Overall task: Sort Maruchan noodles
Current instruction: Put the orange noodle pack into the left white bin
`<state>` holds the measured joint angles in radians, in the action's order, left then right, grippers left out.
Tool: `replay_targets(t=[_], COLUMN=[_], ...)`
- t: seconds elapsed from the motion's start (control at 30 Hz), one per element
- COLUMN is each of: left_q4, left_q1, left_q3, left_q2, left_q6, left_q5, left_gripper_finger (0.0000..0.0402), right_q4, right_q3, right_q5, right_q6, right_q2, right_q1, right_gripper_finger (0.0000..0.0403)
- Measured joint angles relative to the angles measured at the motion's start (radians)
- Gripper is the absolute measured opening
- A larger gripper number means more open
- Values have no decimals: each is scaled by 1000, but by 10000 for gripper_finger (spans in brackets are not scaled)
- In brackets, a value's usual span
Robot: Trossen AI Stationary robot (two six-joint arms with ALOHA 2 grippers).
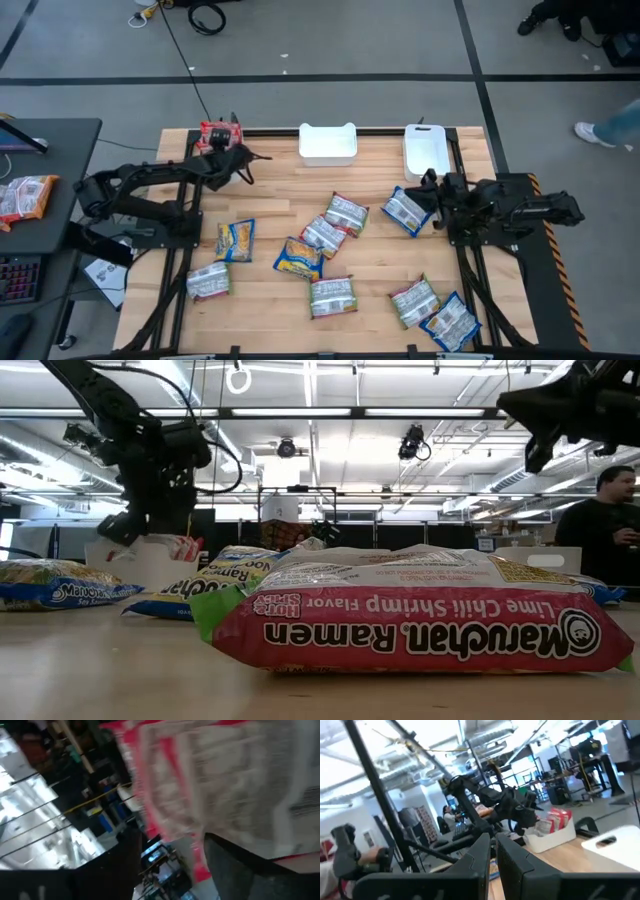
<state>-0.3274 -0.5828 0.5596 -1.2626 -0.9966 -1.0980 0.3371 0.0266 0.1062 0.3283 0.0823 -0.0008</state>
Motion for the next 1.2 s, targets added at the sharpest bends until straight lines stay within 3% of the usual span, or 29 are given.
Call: replay_targets(t=[0.17,0.4,0.57,0.7,0.77,0.9,1.07,1.2], left_q4=[-79,-309,-631,-757,-723,-498,-174,-82], left_q1=[96,258,438,614,691,814,876,864], left_q3=[79,233,404,539,582,590,546,527], left_q2=[0,0,0,0,1,-5,-72,-180], left_q6=[68,267,650,1013,1131,1197,1205,1273], left_q5=[-77,-140,-119,52,172,320,351,378], left_gripper_finger=[246,254,254,254,254,254,254,254], right_q4=[0,2,-2,-103,-194,-305,-309,-307], right_q3=[67,213,339,447,497,560,574,574], right_q5=[7,89,202,306,334,341,344,347], right_q6=[-97,-194,-262,-296,-283,-232,-225,-195], right_q2=[126,467,731,921,1003,1138,1274,1372], right_q1=[61,226,384,471,488,486,457,426], right_gripper_finger=[24,8,8,7,8,10,10,10])
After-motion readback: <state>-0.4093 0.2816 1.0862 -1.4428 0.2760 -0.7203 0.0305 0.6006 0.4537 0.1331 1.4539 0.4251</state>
